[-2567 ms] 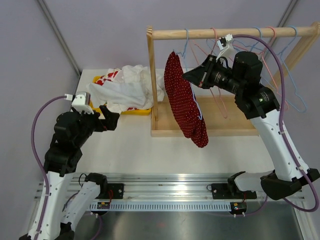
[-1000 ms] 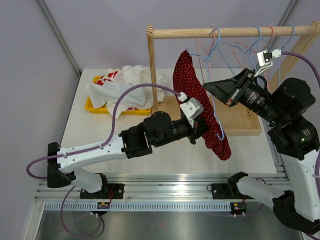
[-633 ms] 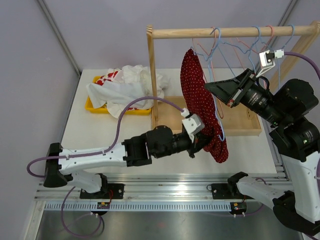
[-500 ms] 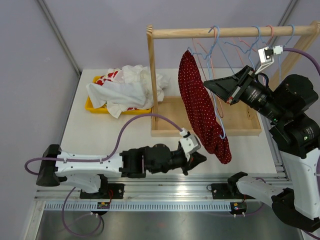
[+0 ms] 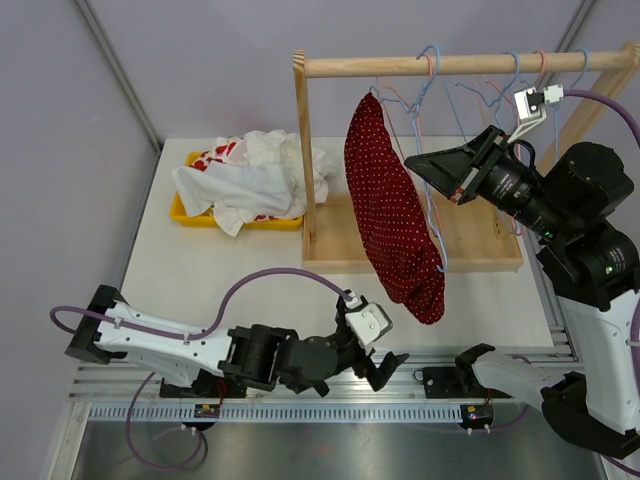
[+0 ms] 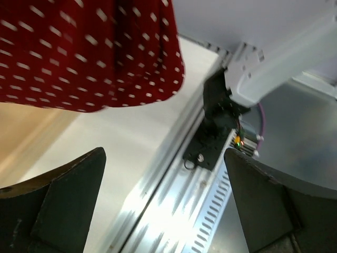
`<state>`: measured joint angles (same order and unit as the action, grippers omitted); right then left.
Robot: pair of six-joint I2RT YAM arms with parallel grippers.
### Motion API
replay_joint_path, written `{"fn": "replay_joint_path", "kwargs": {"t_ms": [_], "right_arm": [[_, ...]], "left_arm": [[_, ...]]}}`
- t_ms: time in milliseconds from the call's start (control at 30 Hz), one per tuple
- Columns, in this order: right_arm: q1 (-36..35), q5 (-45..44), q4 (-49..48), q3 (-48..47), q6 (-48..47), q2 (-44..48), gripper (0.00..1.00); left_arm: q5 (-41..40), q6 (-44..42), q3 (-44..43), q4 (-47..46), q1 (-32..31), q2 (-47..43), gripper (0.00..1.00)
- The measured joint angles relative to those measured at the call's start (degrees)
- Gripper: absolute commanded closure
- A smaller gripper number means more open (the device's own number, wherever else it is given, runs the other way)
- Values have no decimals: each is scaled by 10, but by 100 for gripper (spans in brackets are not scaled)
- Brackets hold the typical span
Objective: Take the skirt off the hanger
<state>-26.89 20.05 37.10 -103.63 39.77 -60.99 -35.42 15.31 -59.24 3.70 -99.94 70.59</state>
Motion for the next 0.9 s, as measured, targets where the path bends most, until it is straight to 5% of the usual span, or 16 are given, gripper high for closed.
{"fn": "replay_joint_path", "kwargs": {"t_ms": [333, 700, 900], "right_arm": [[0, 0, 0, 6, 2, 0, 100], [0, 4, -13, 37, 16, 20, 100], [0, 4, -13, 40, 17, 34, 100]], "left_arm": [[-84, -105, -84, -30, -3, 32, 4], [-79, -177, -111, -75, 50, 90, 37], [-65, -179, -111, -82, 77, 79, 47]]}}
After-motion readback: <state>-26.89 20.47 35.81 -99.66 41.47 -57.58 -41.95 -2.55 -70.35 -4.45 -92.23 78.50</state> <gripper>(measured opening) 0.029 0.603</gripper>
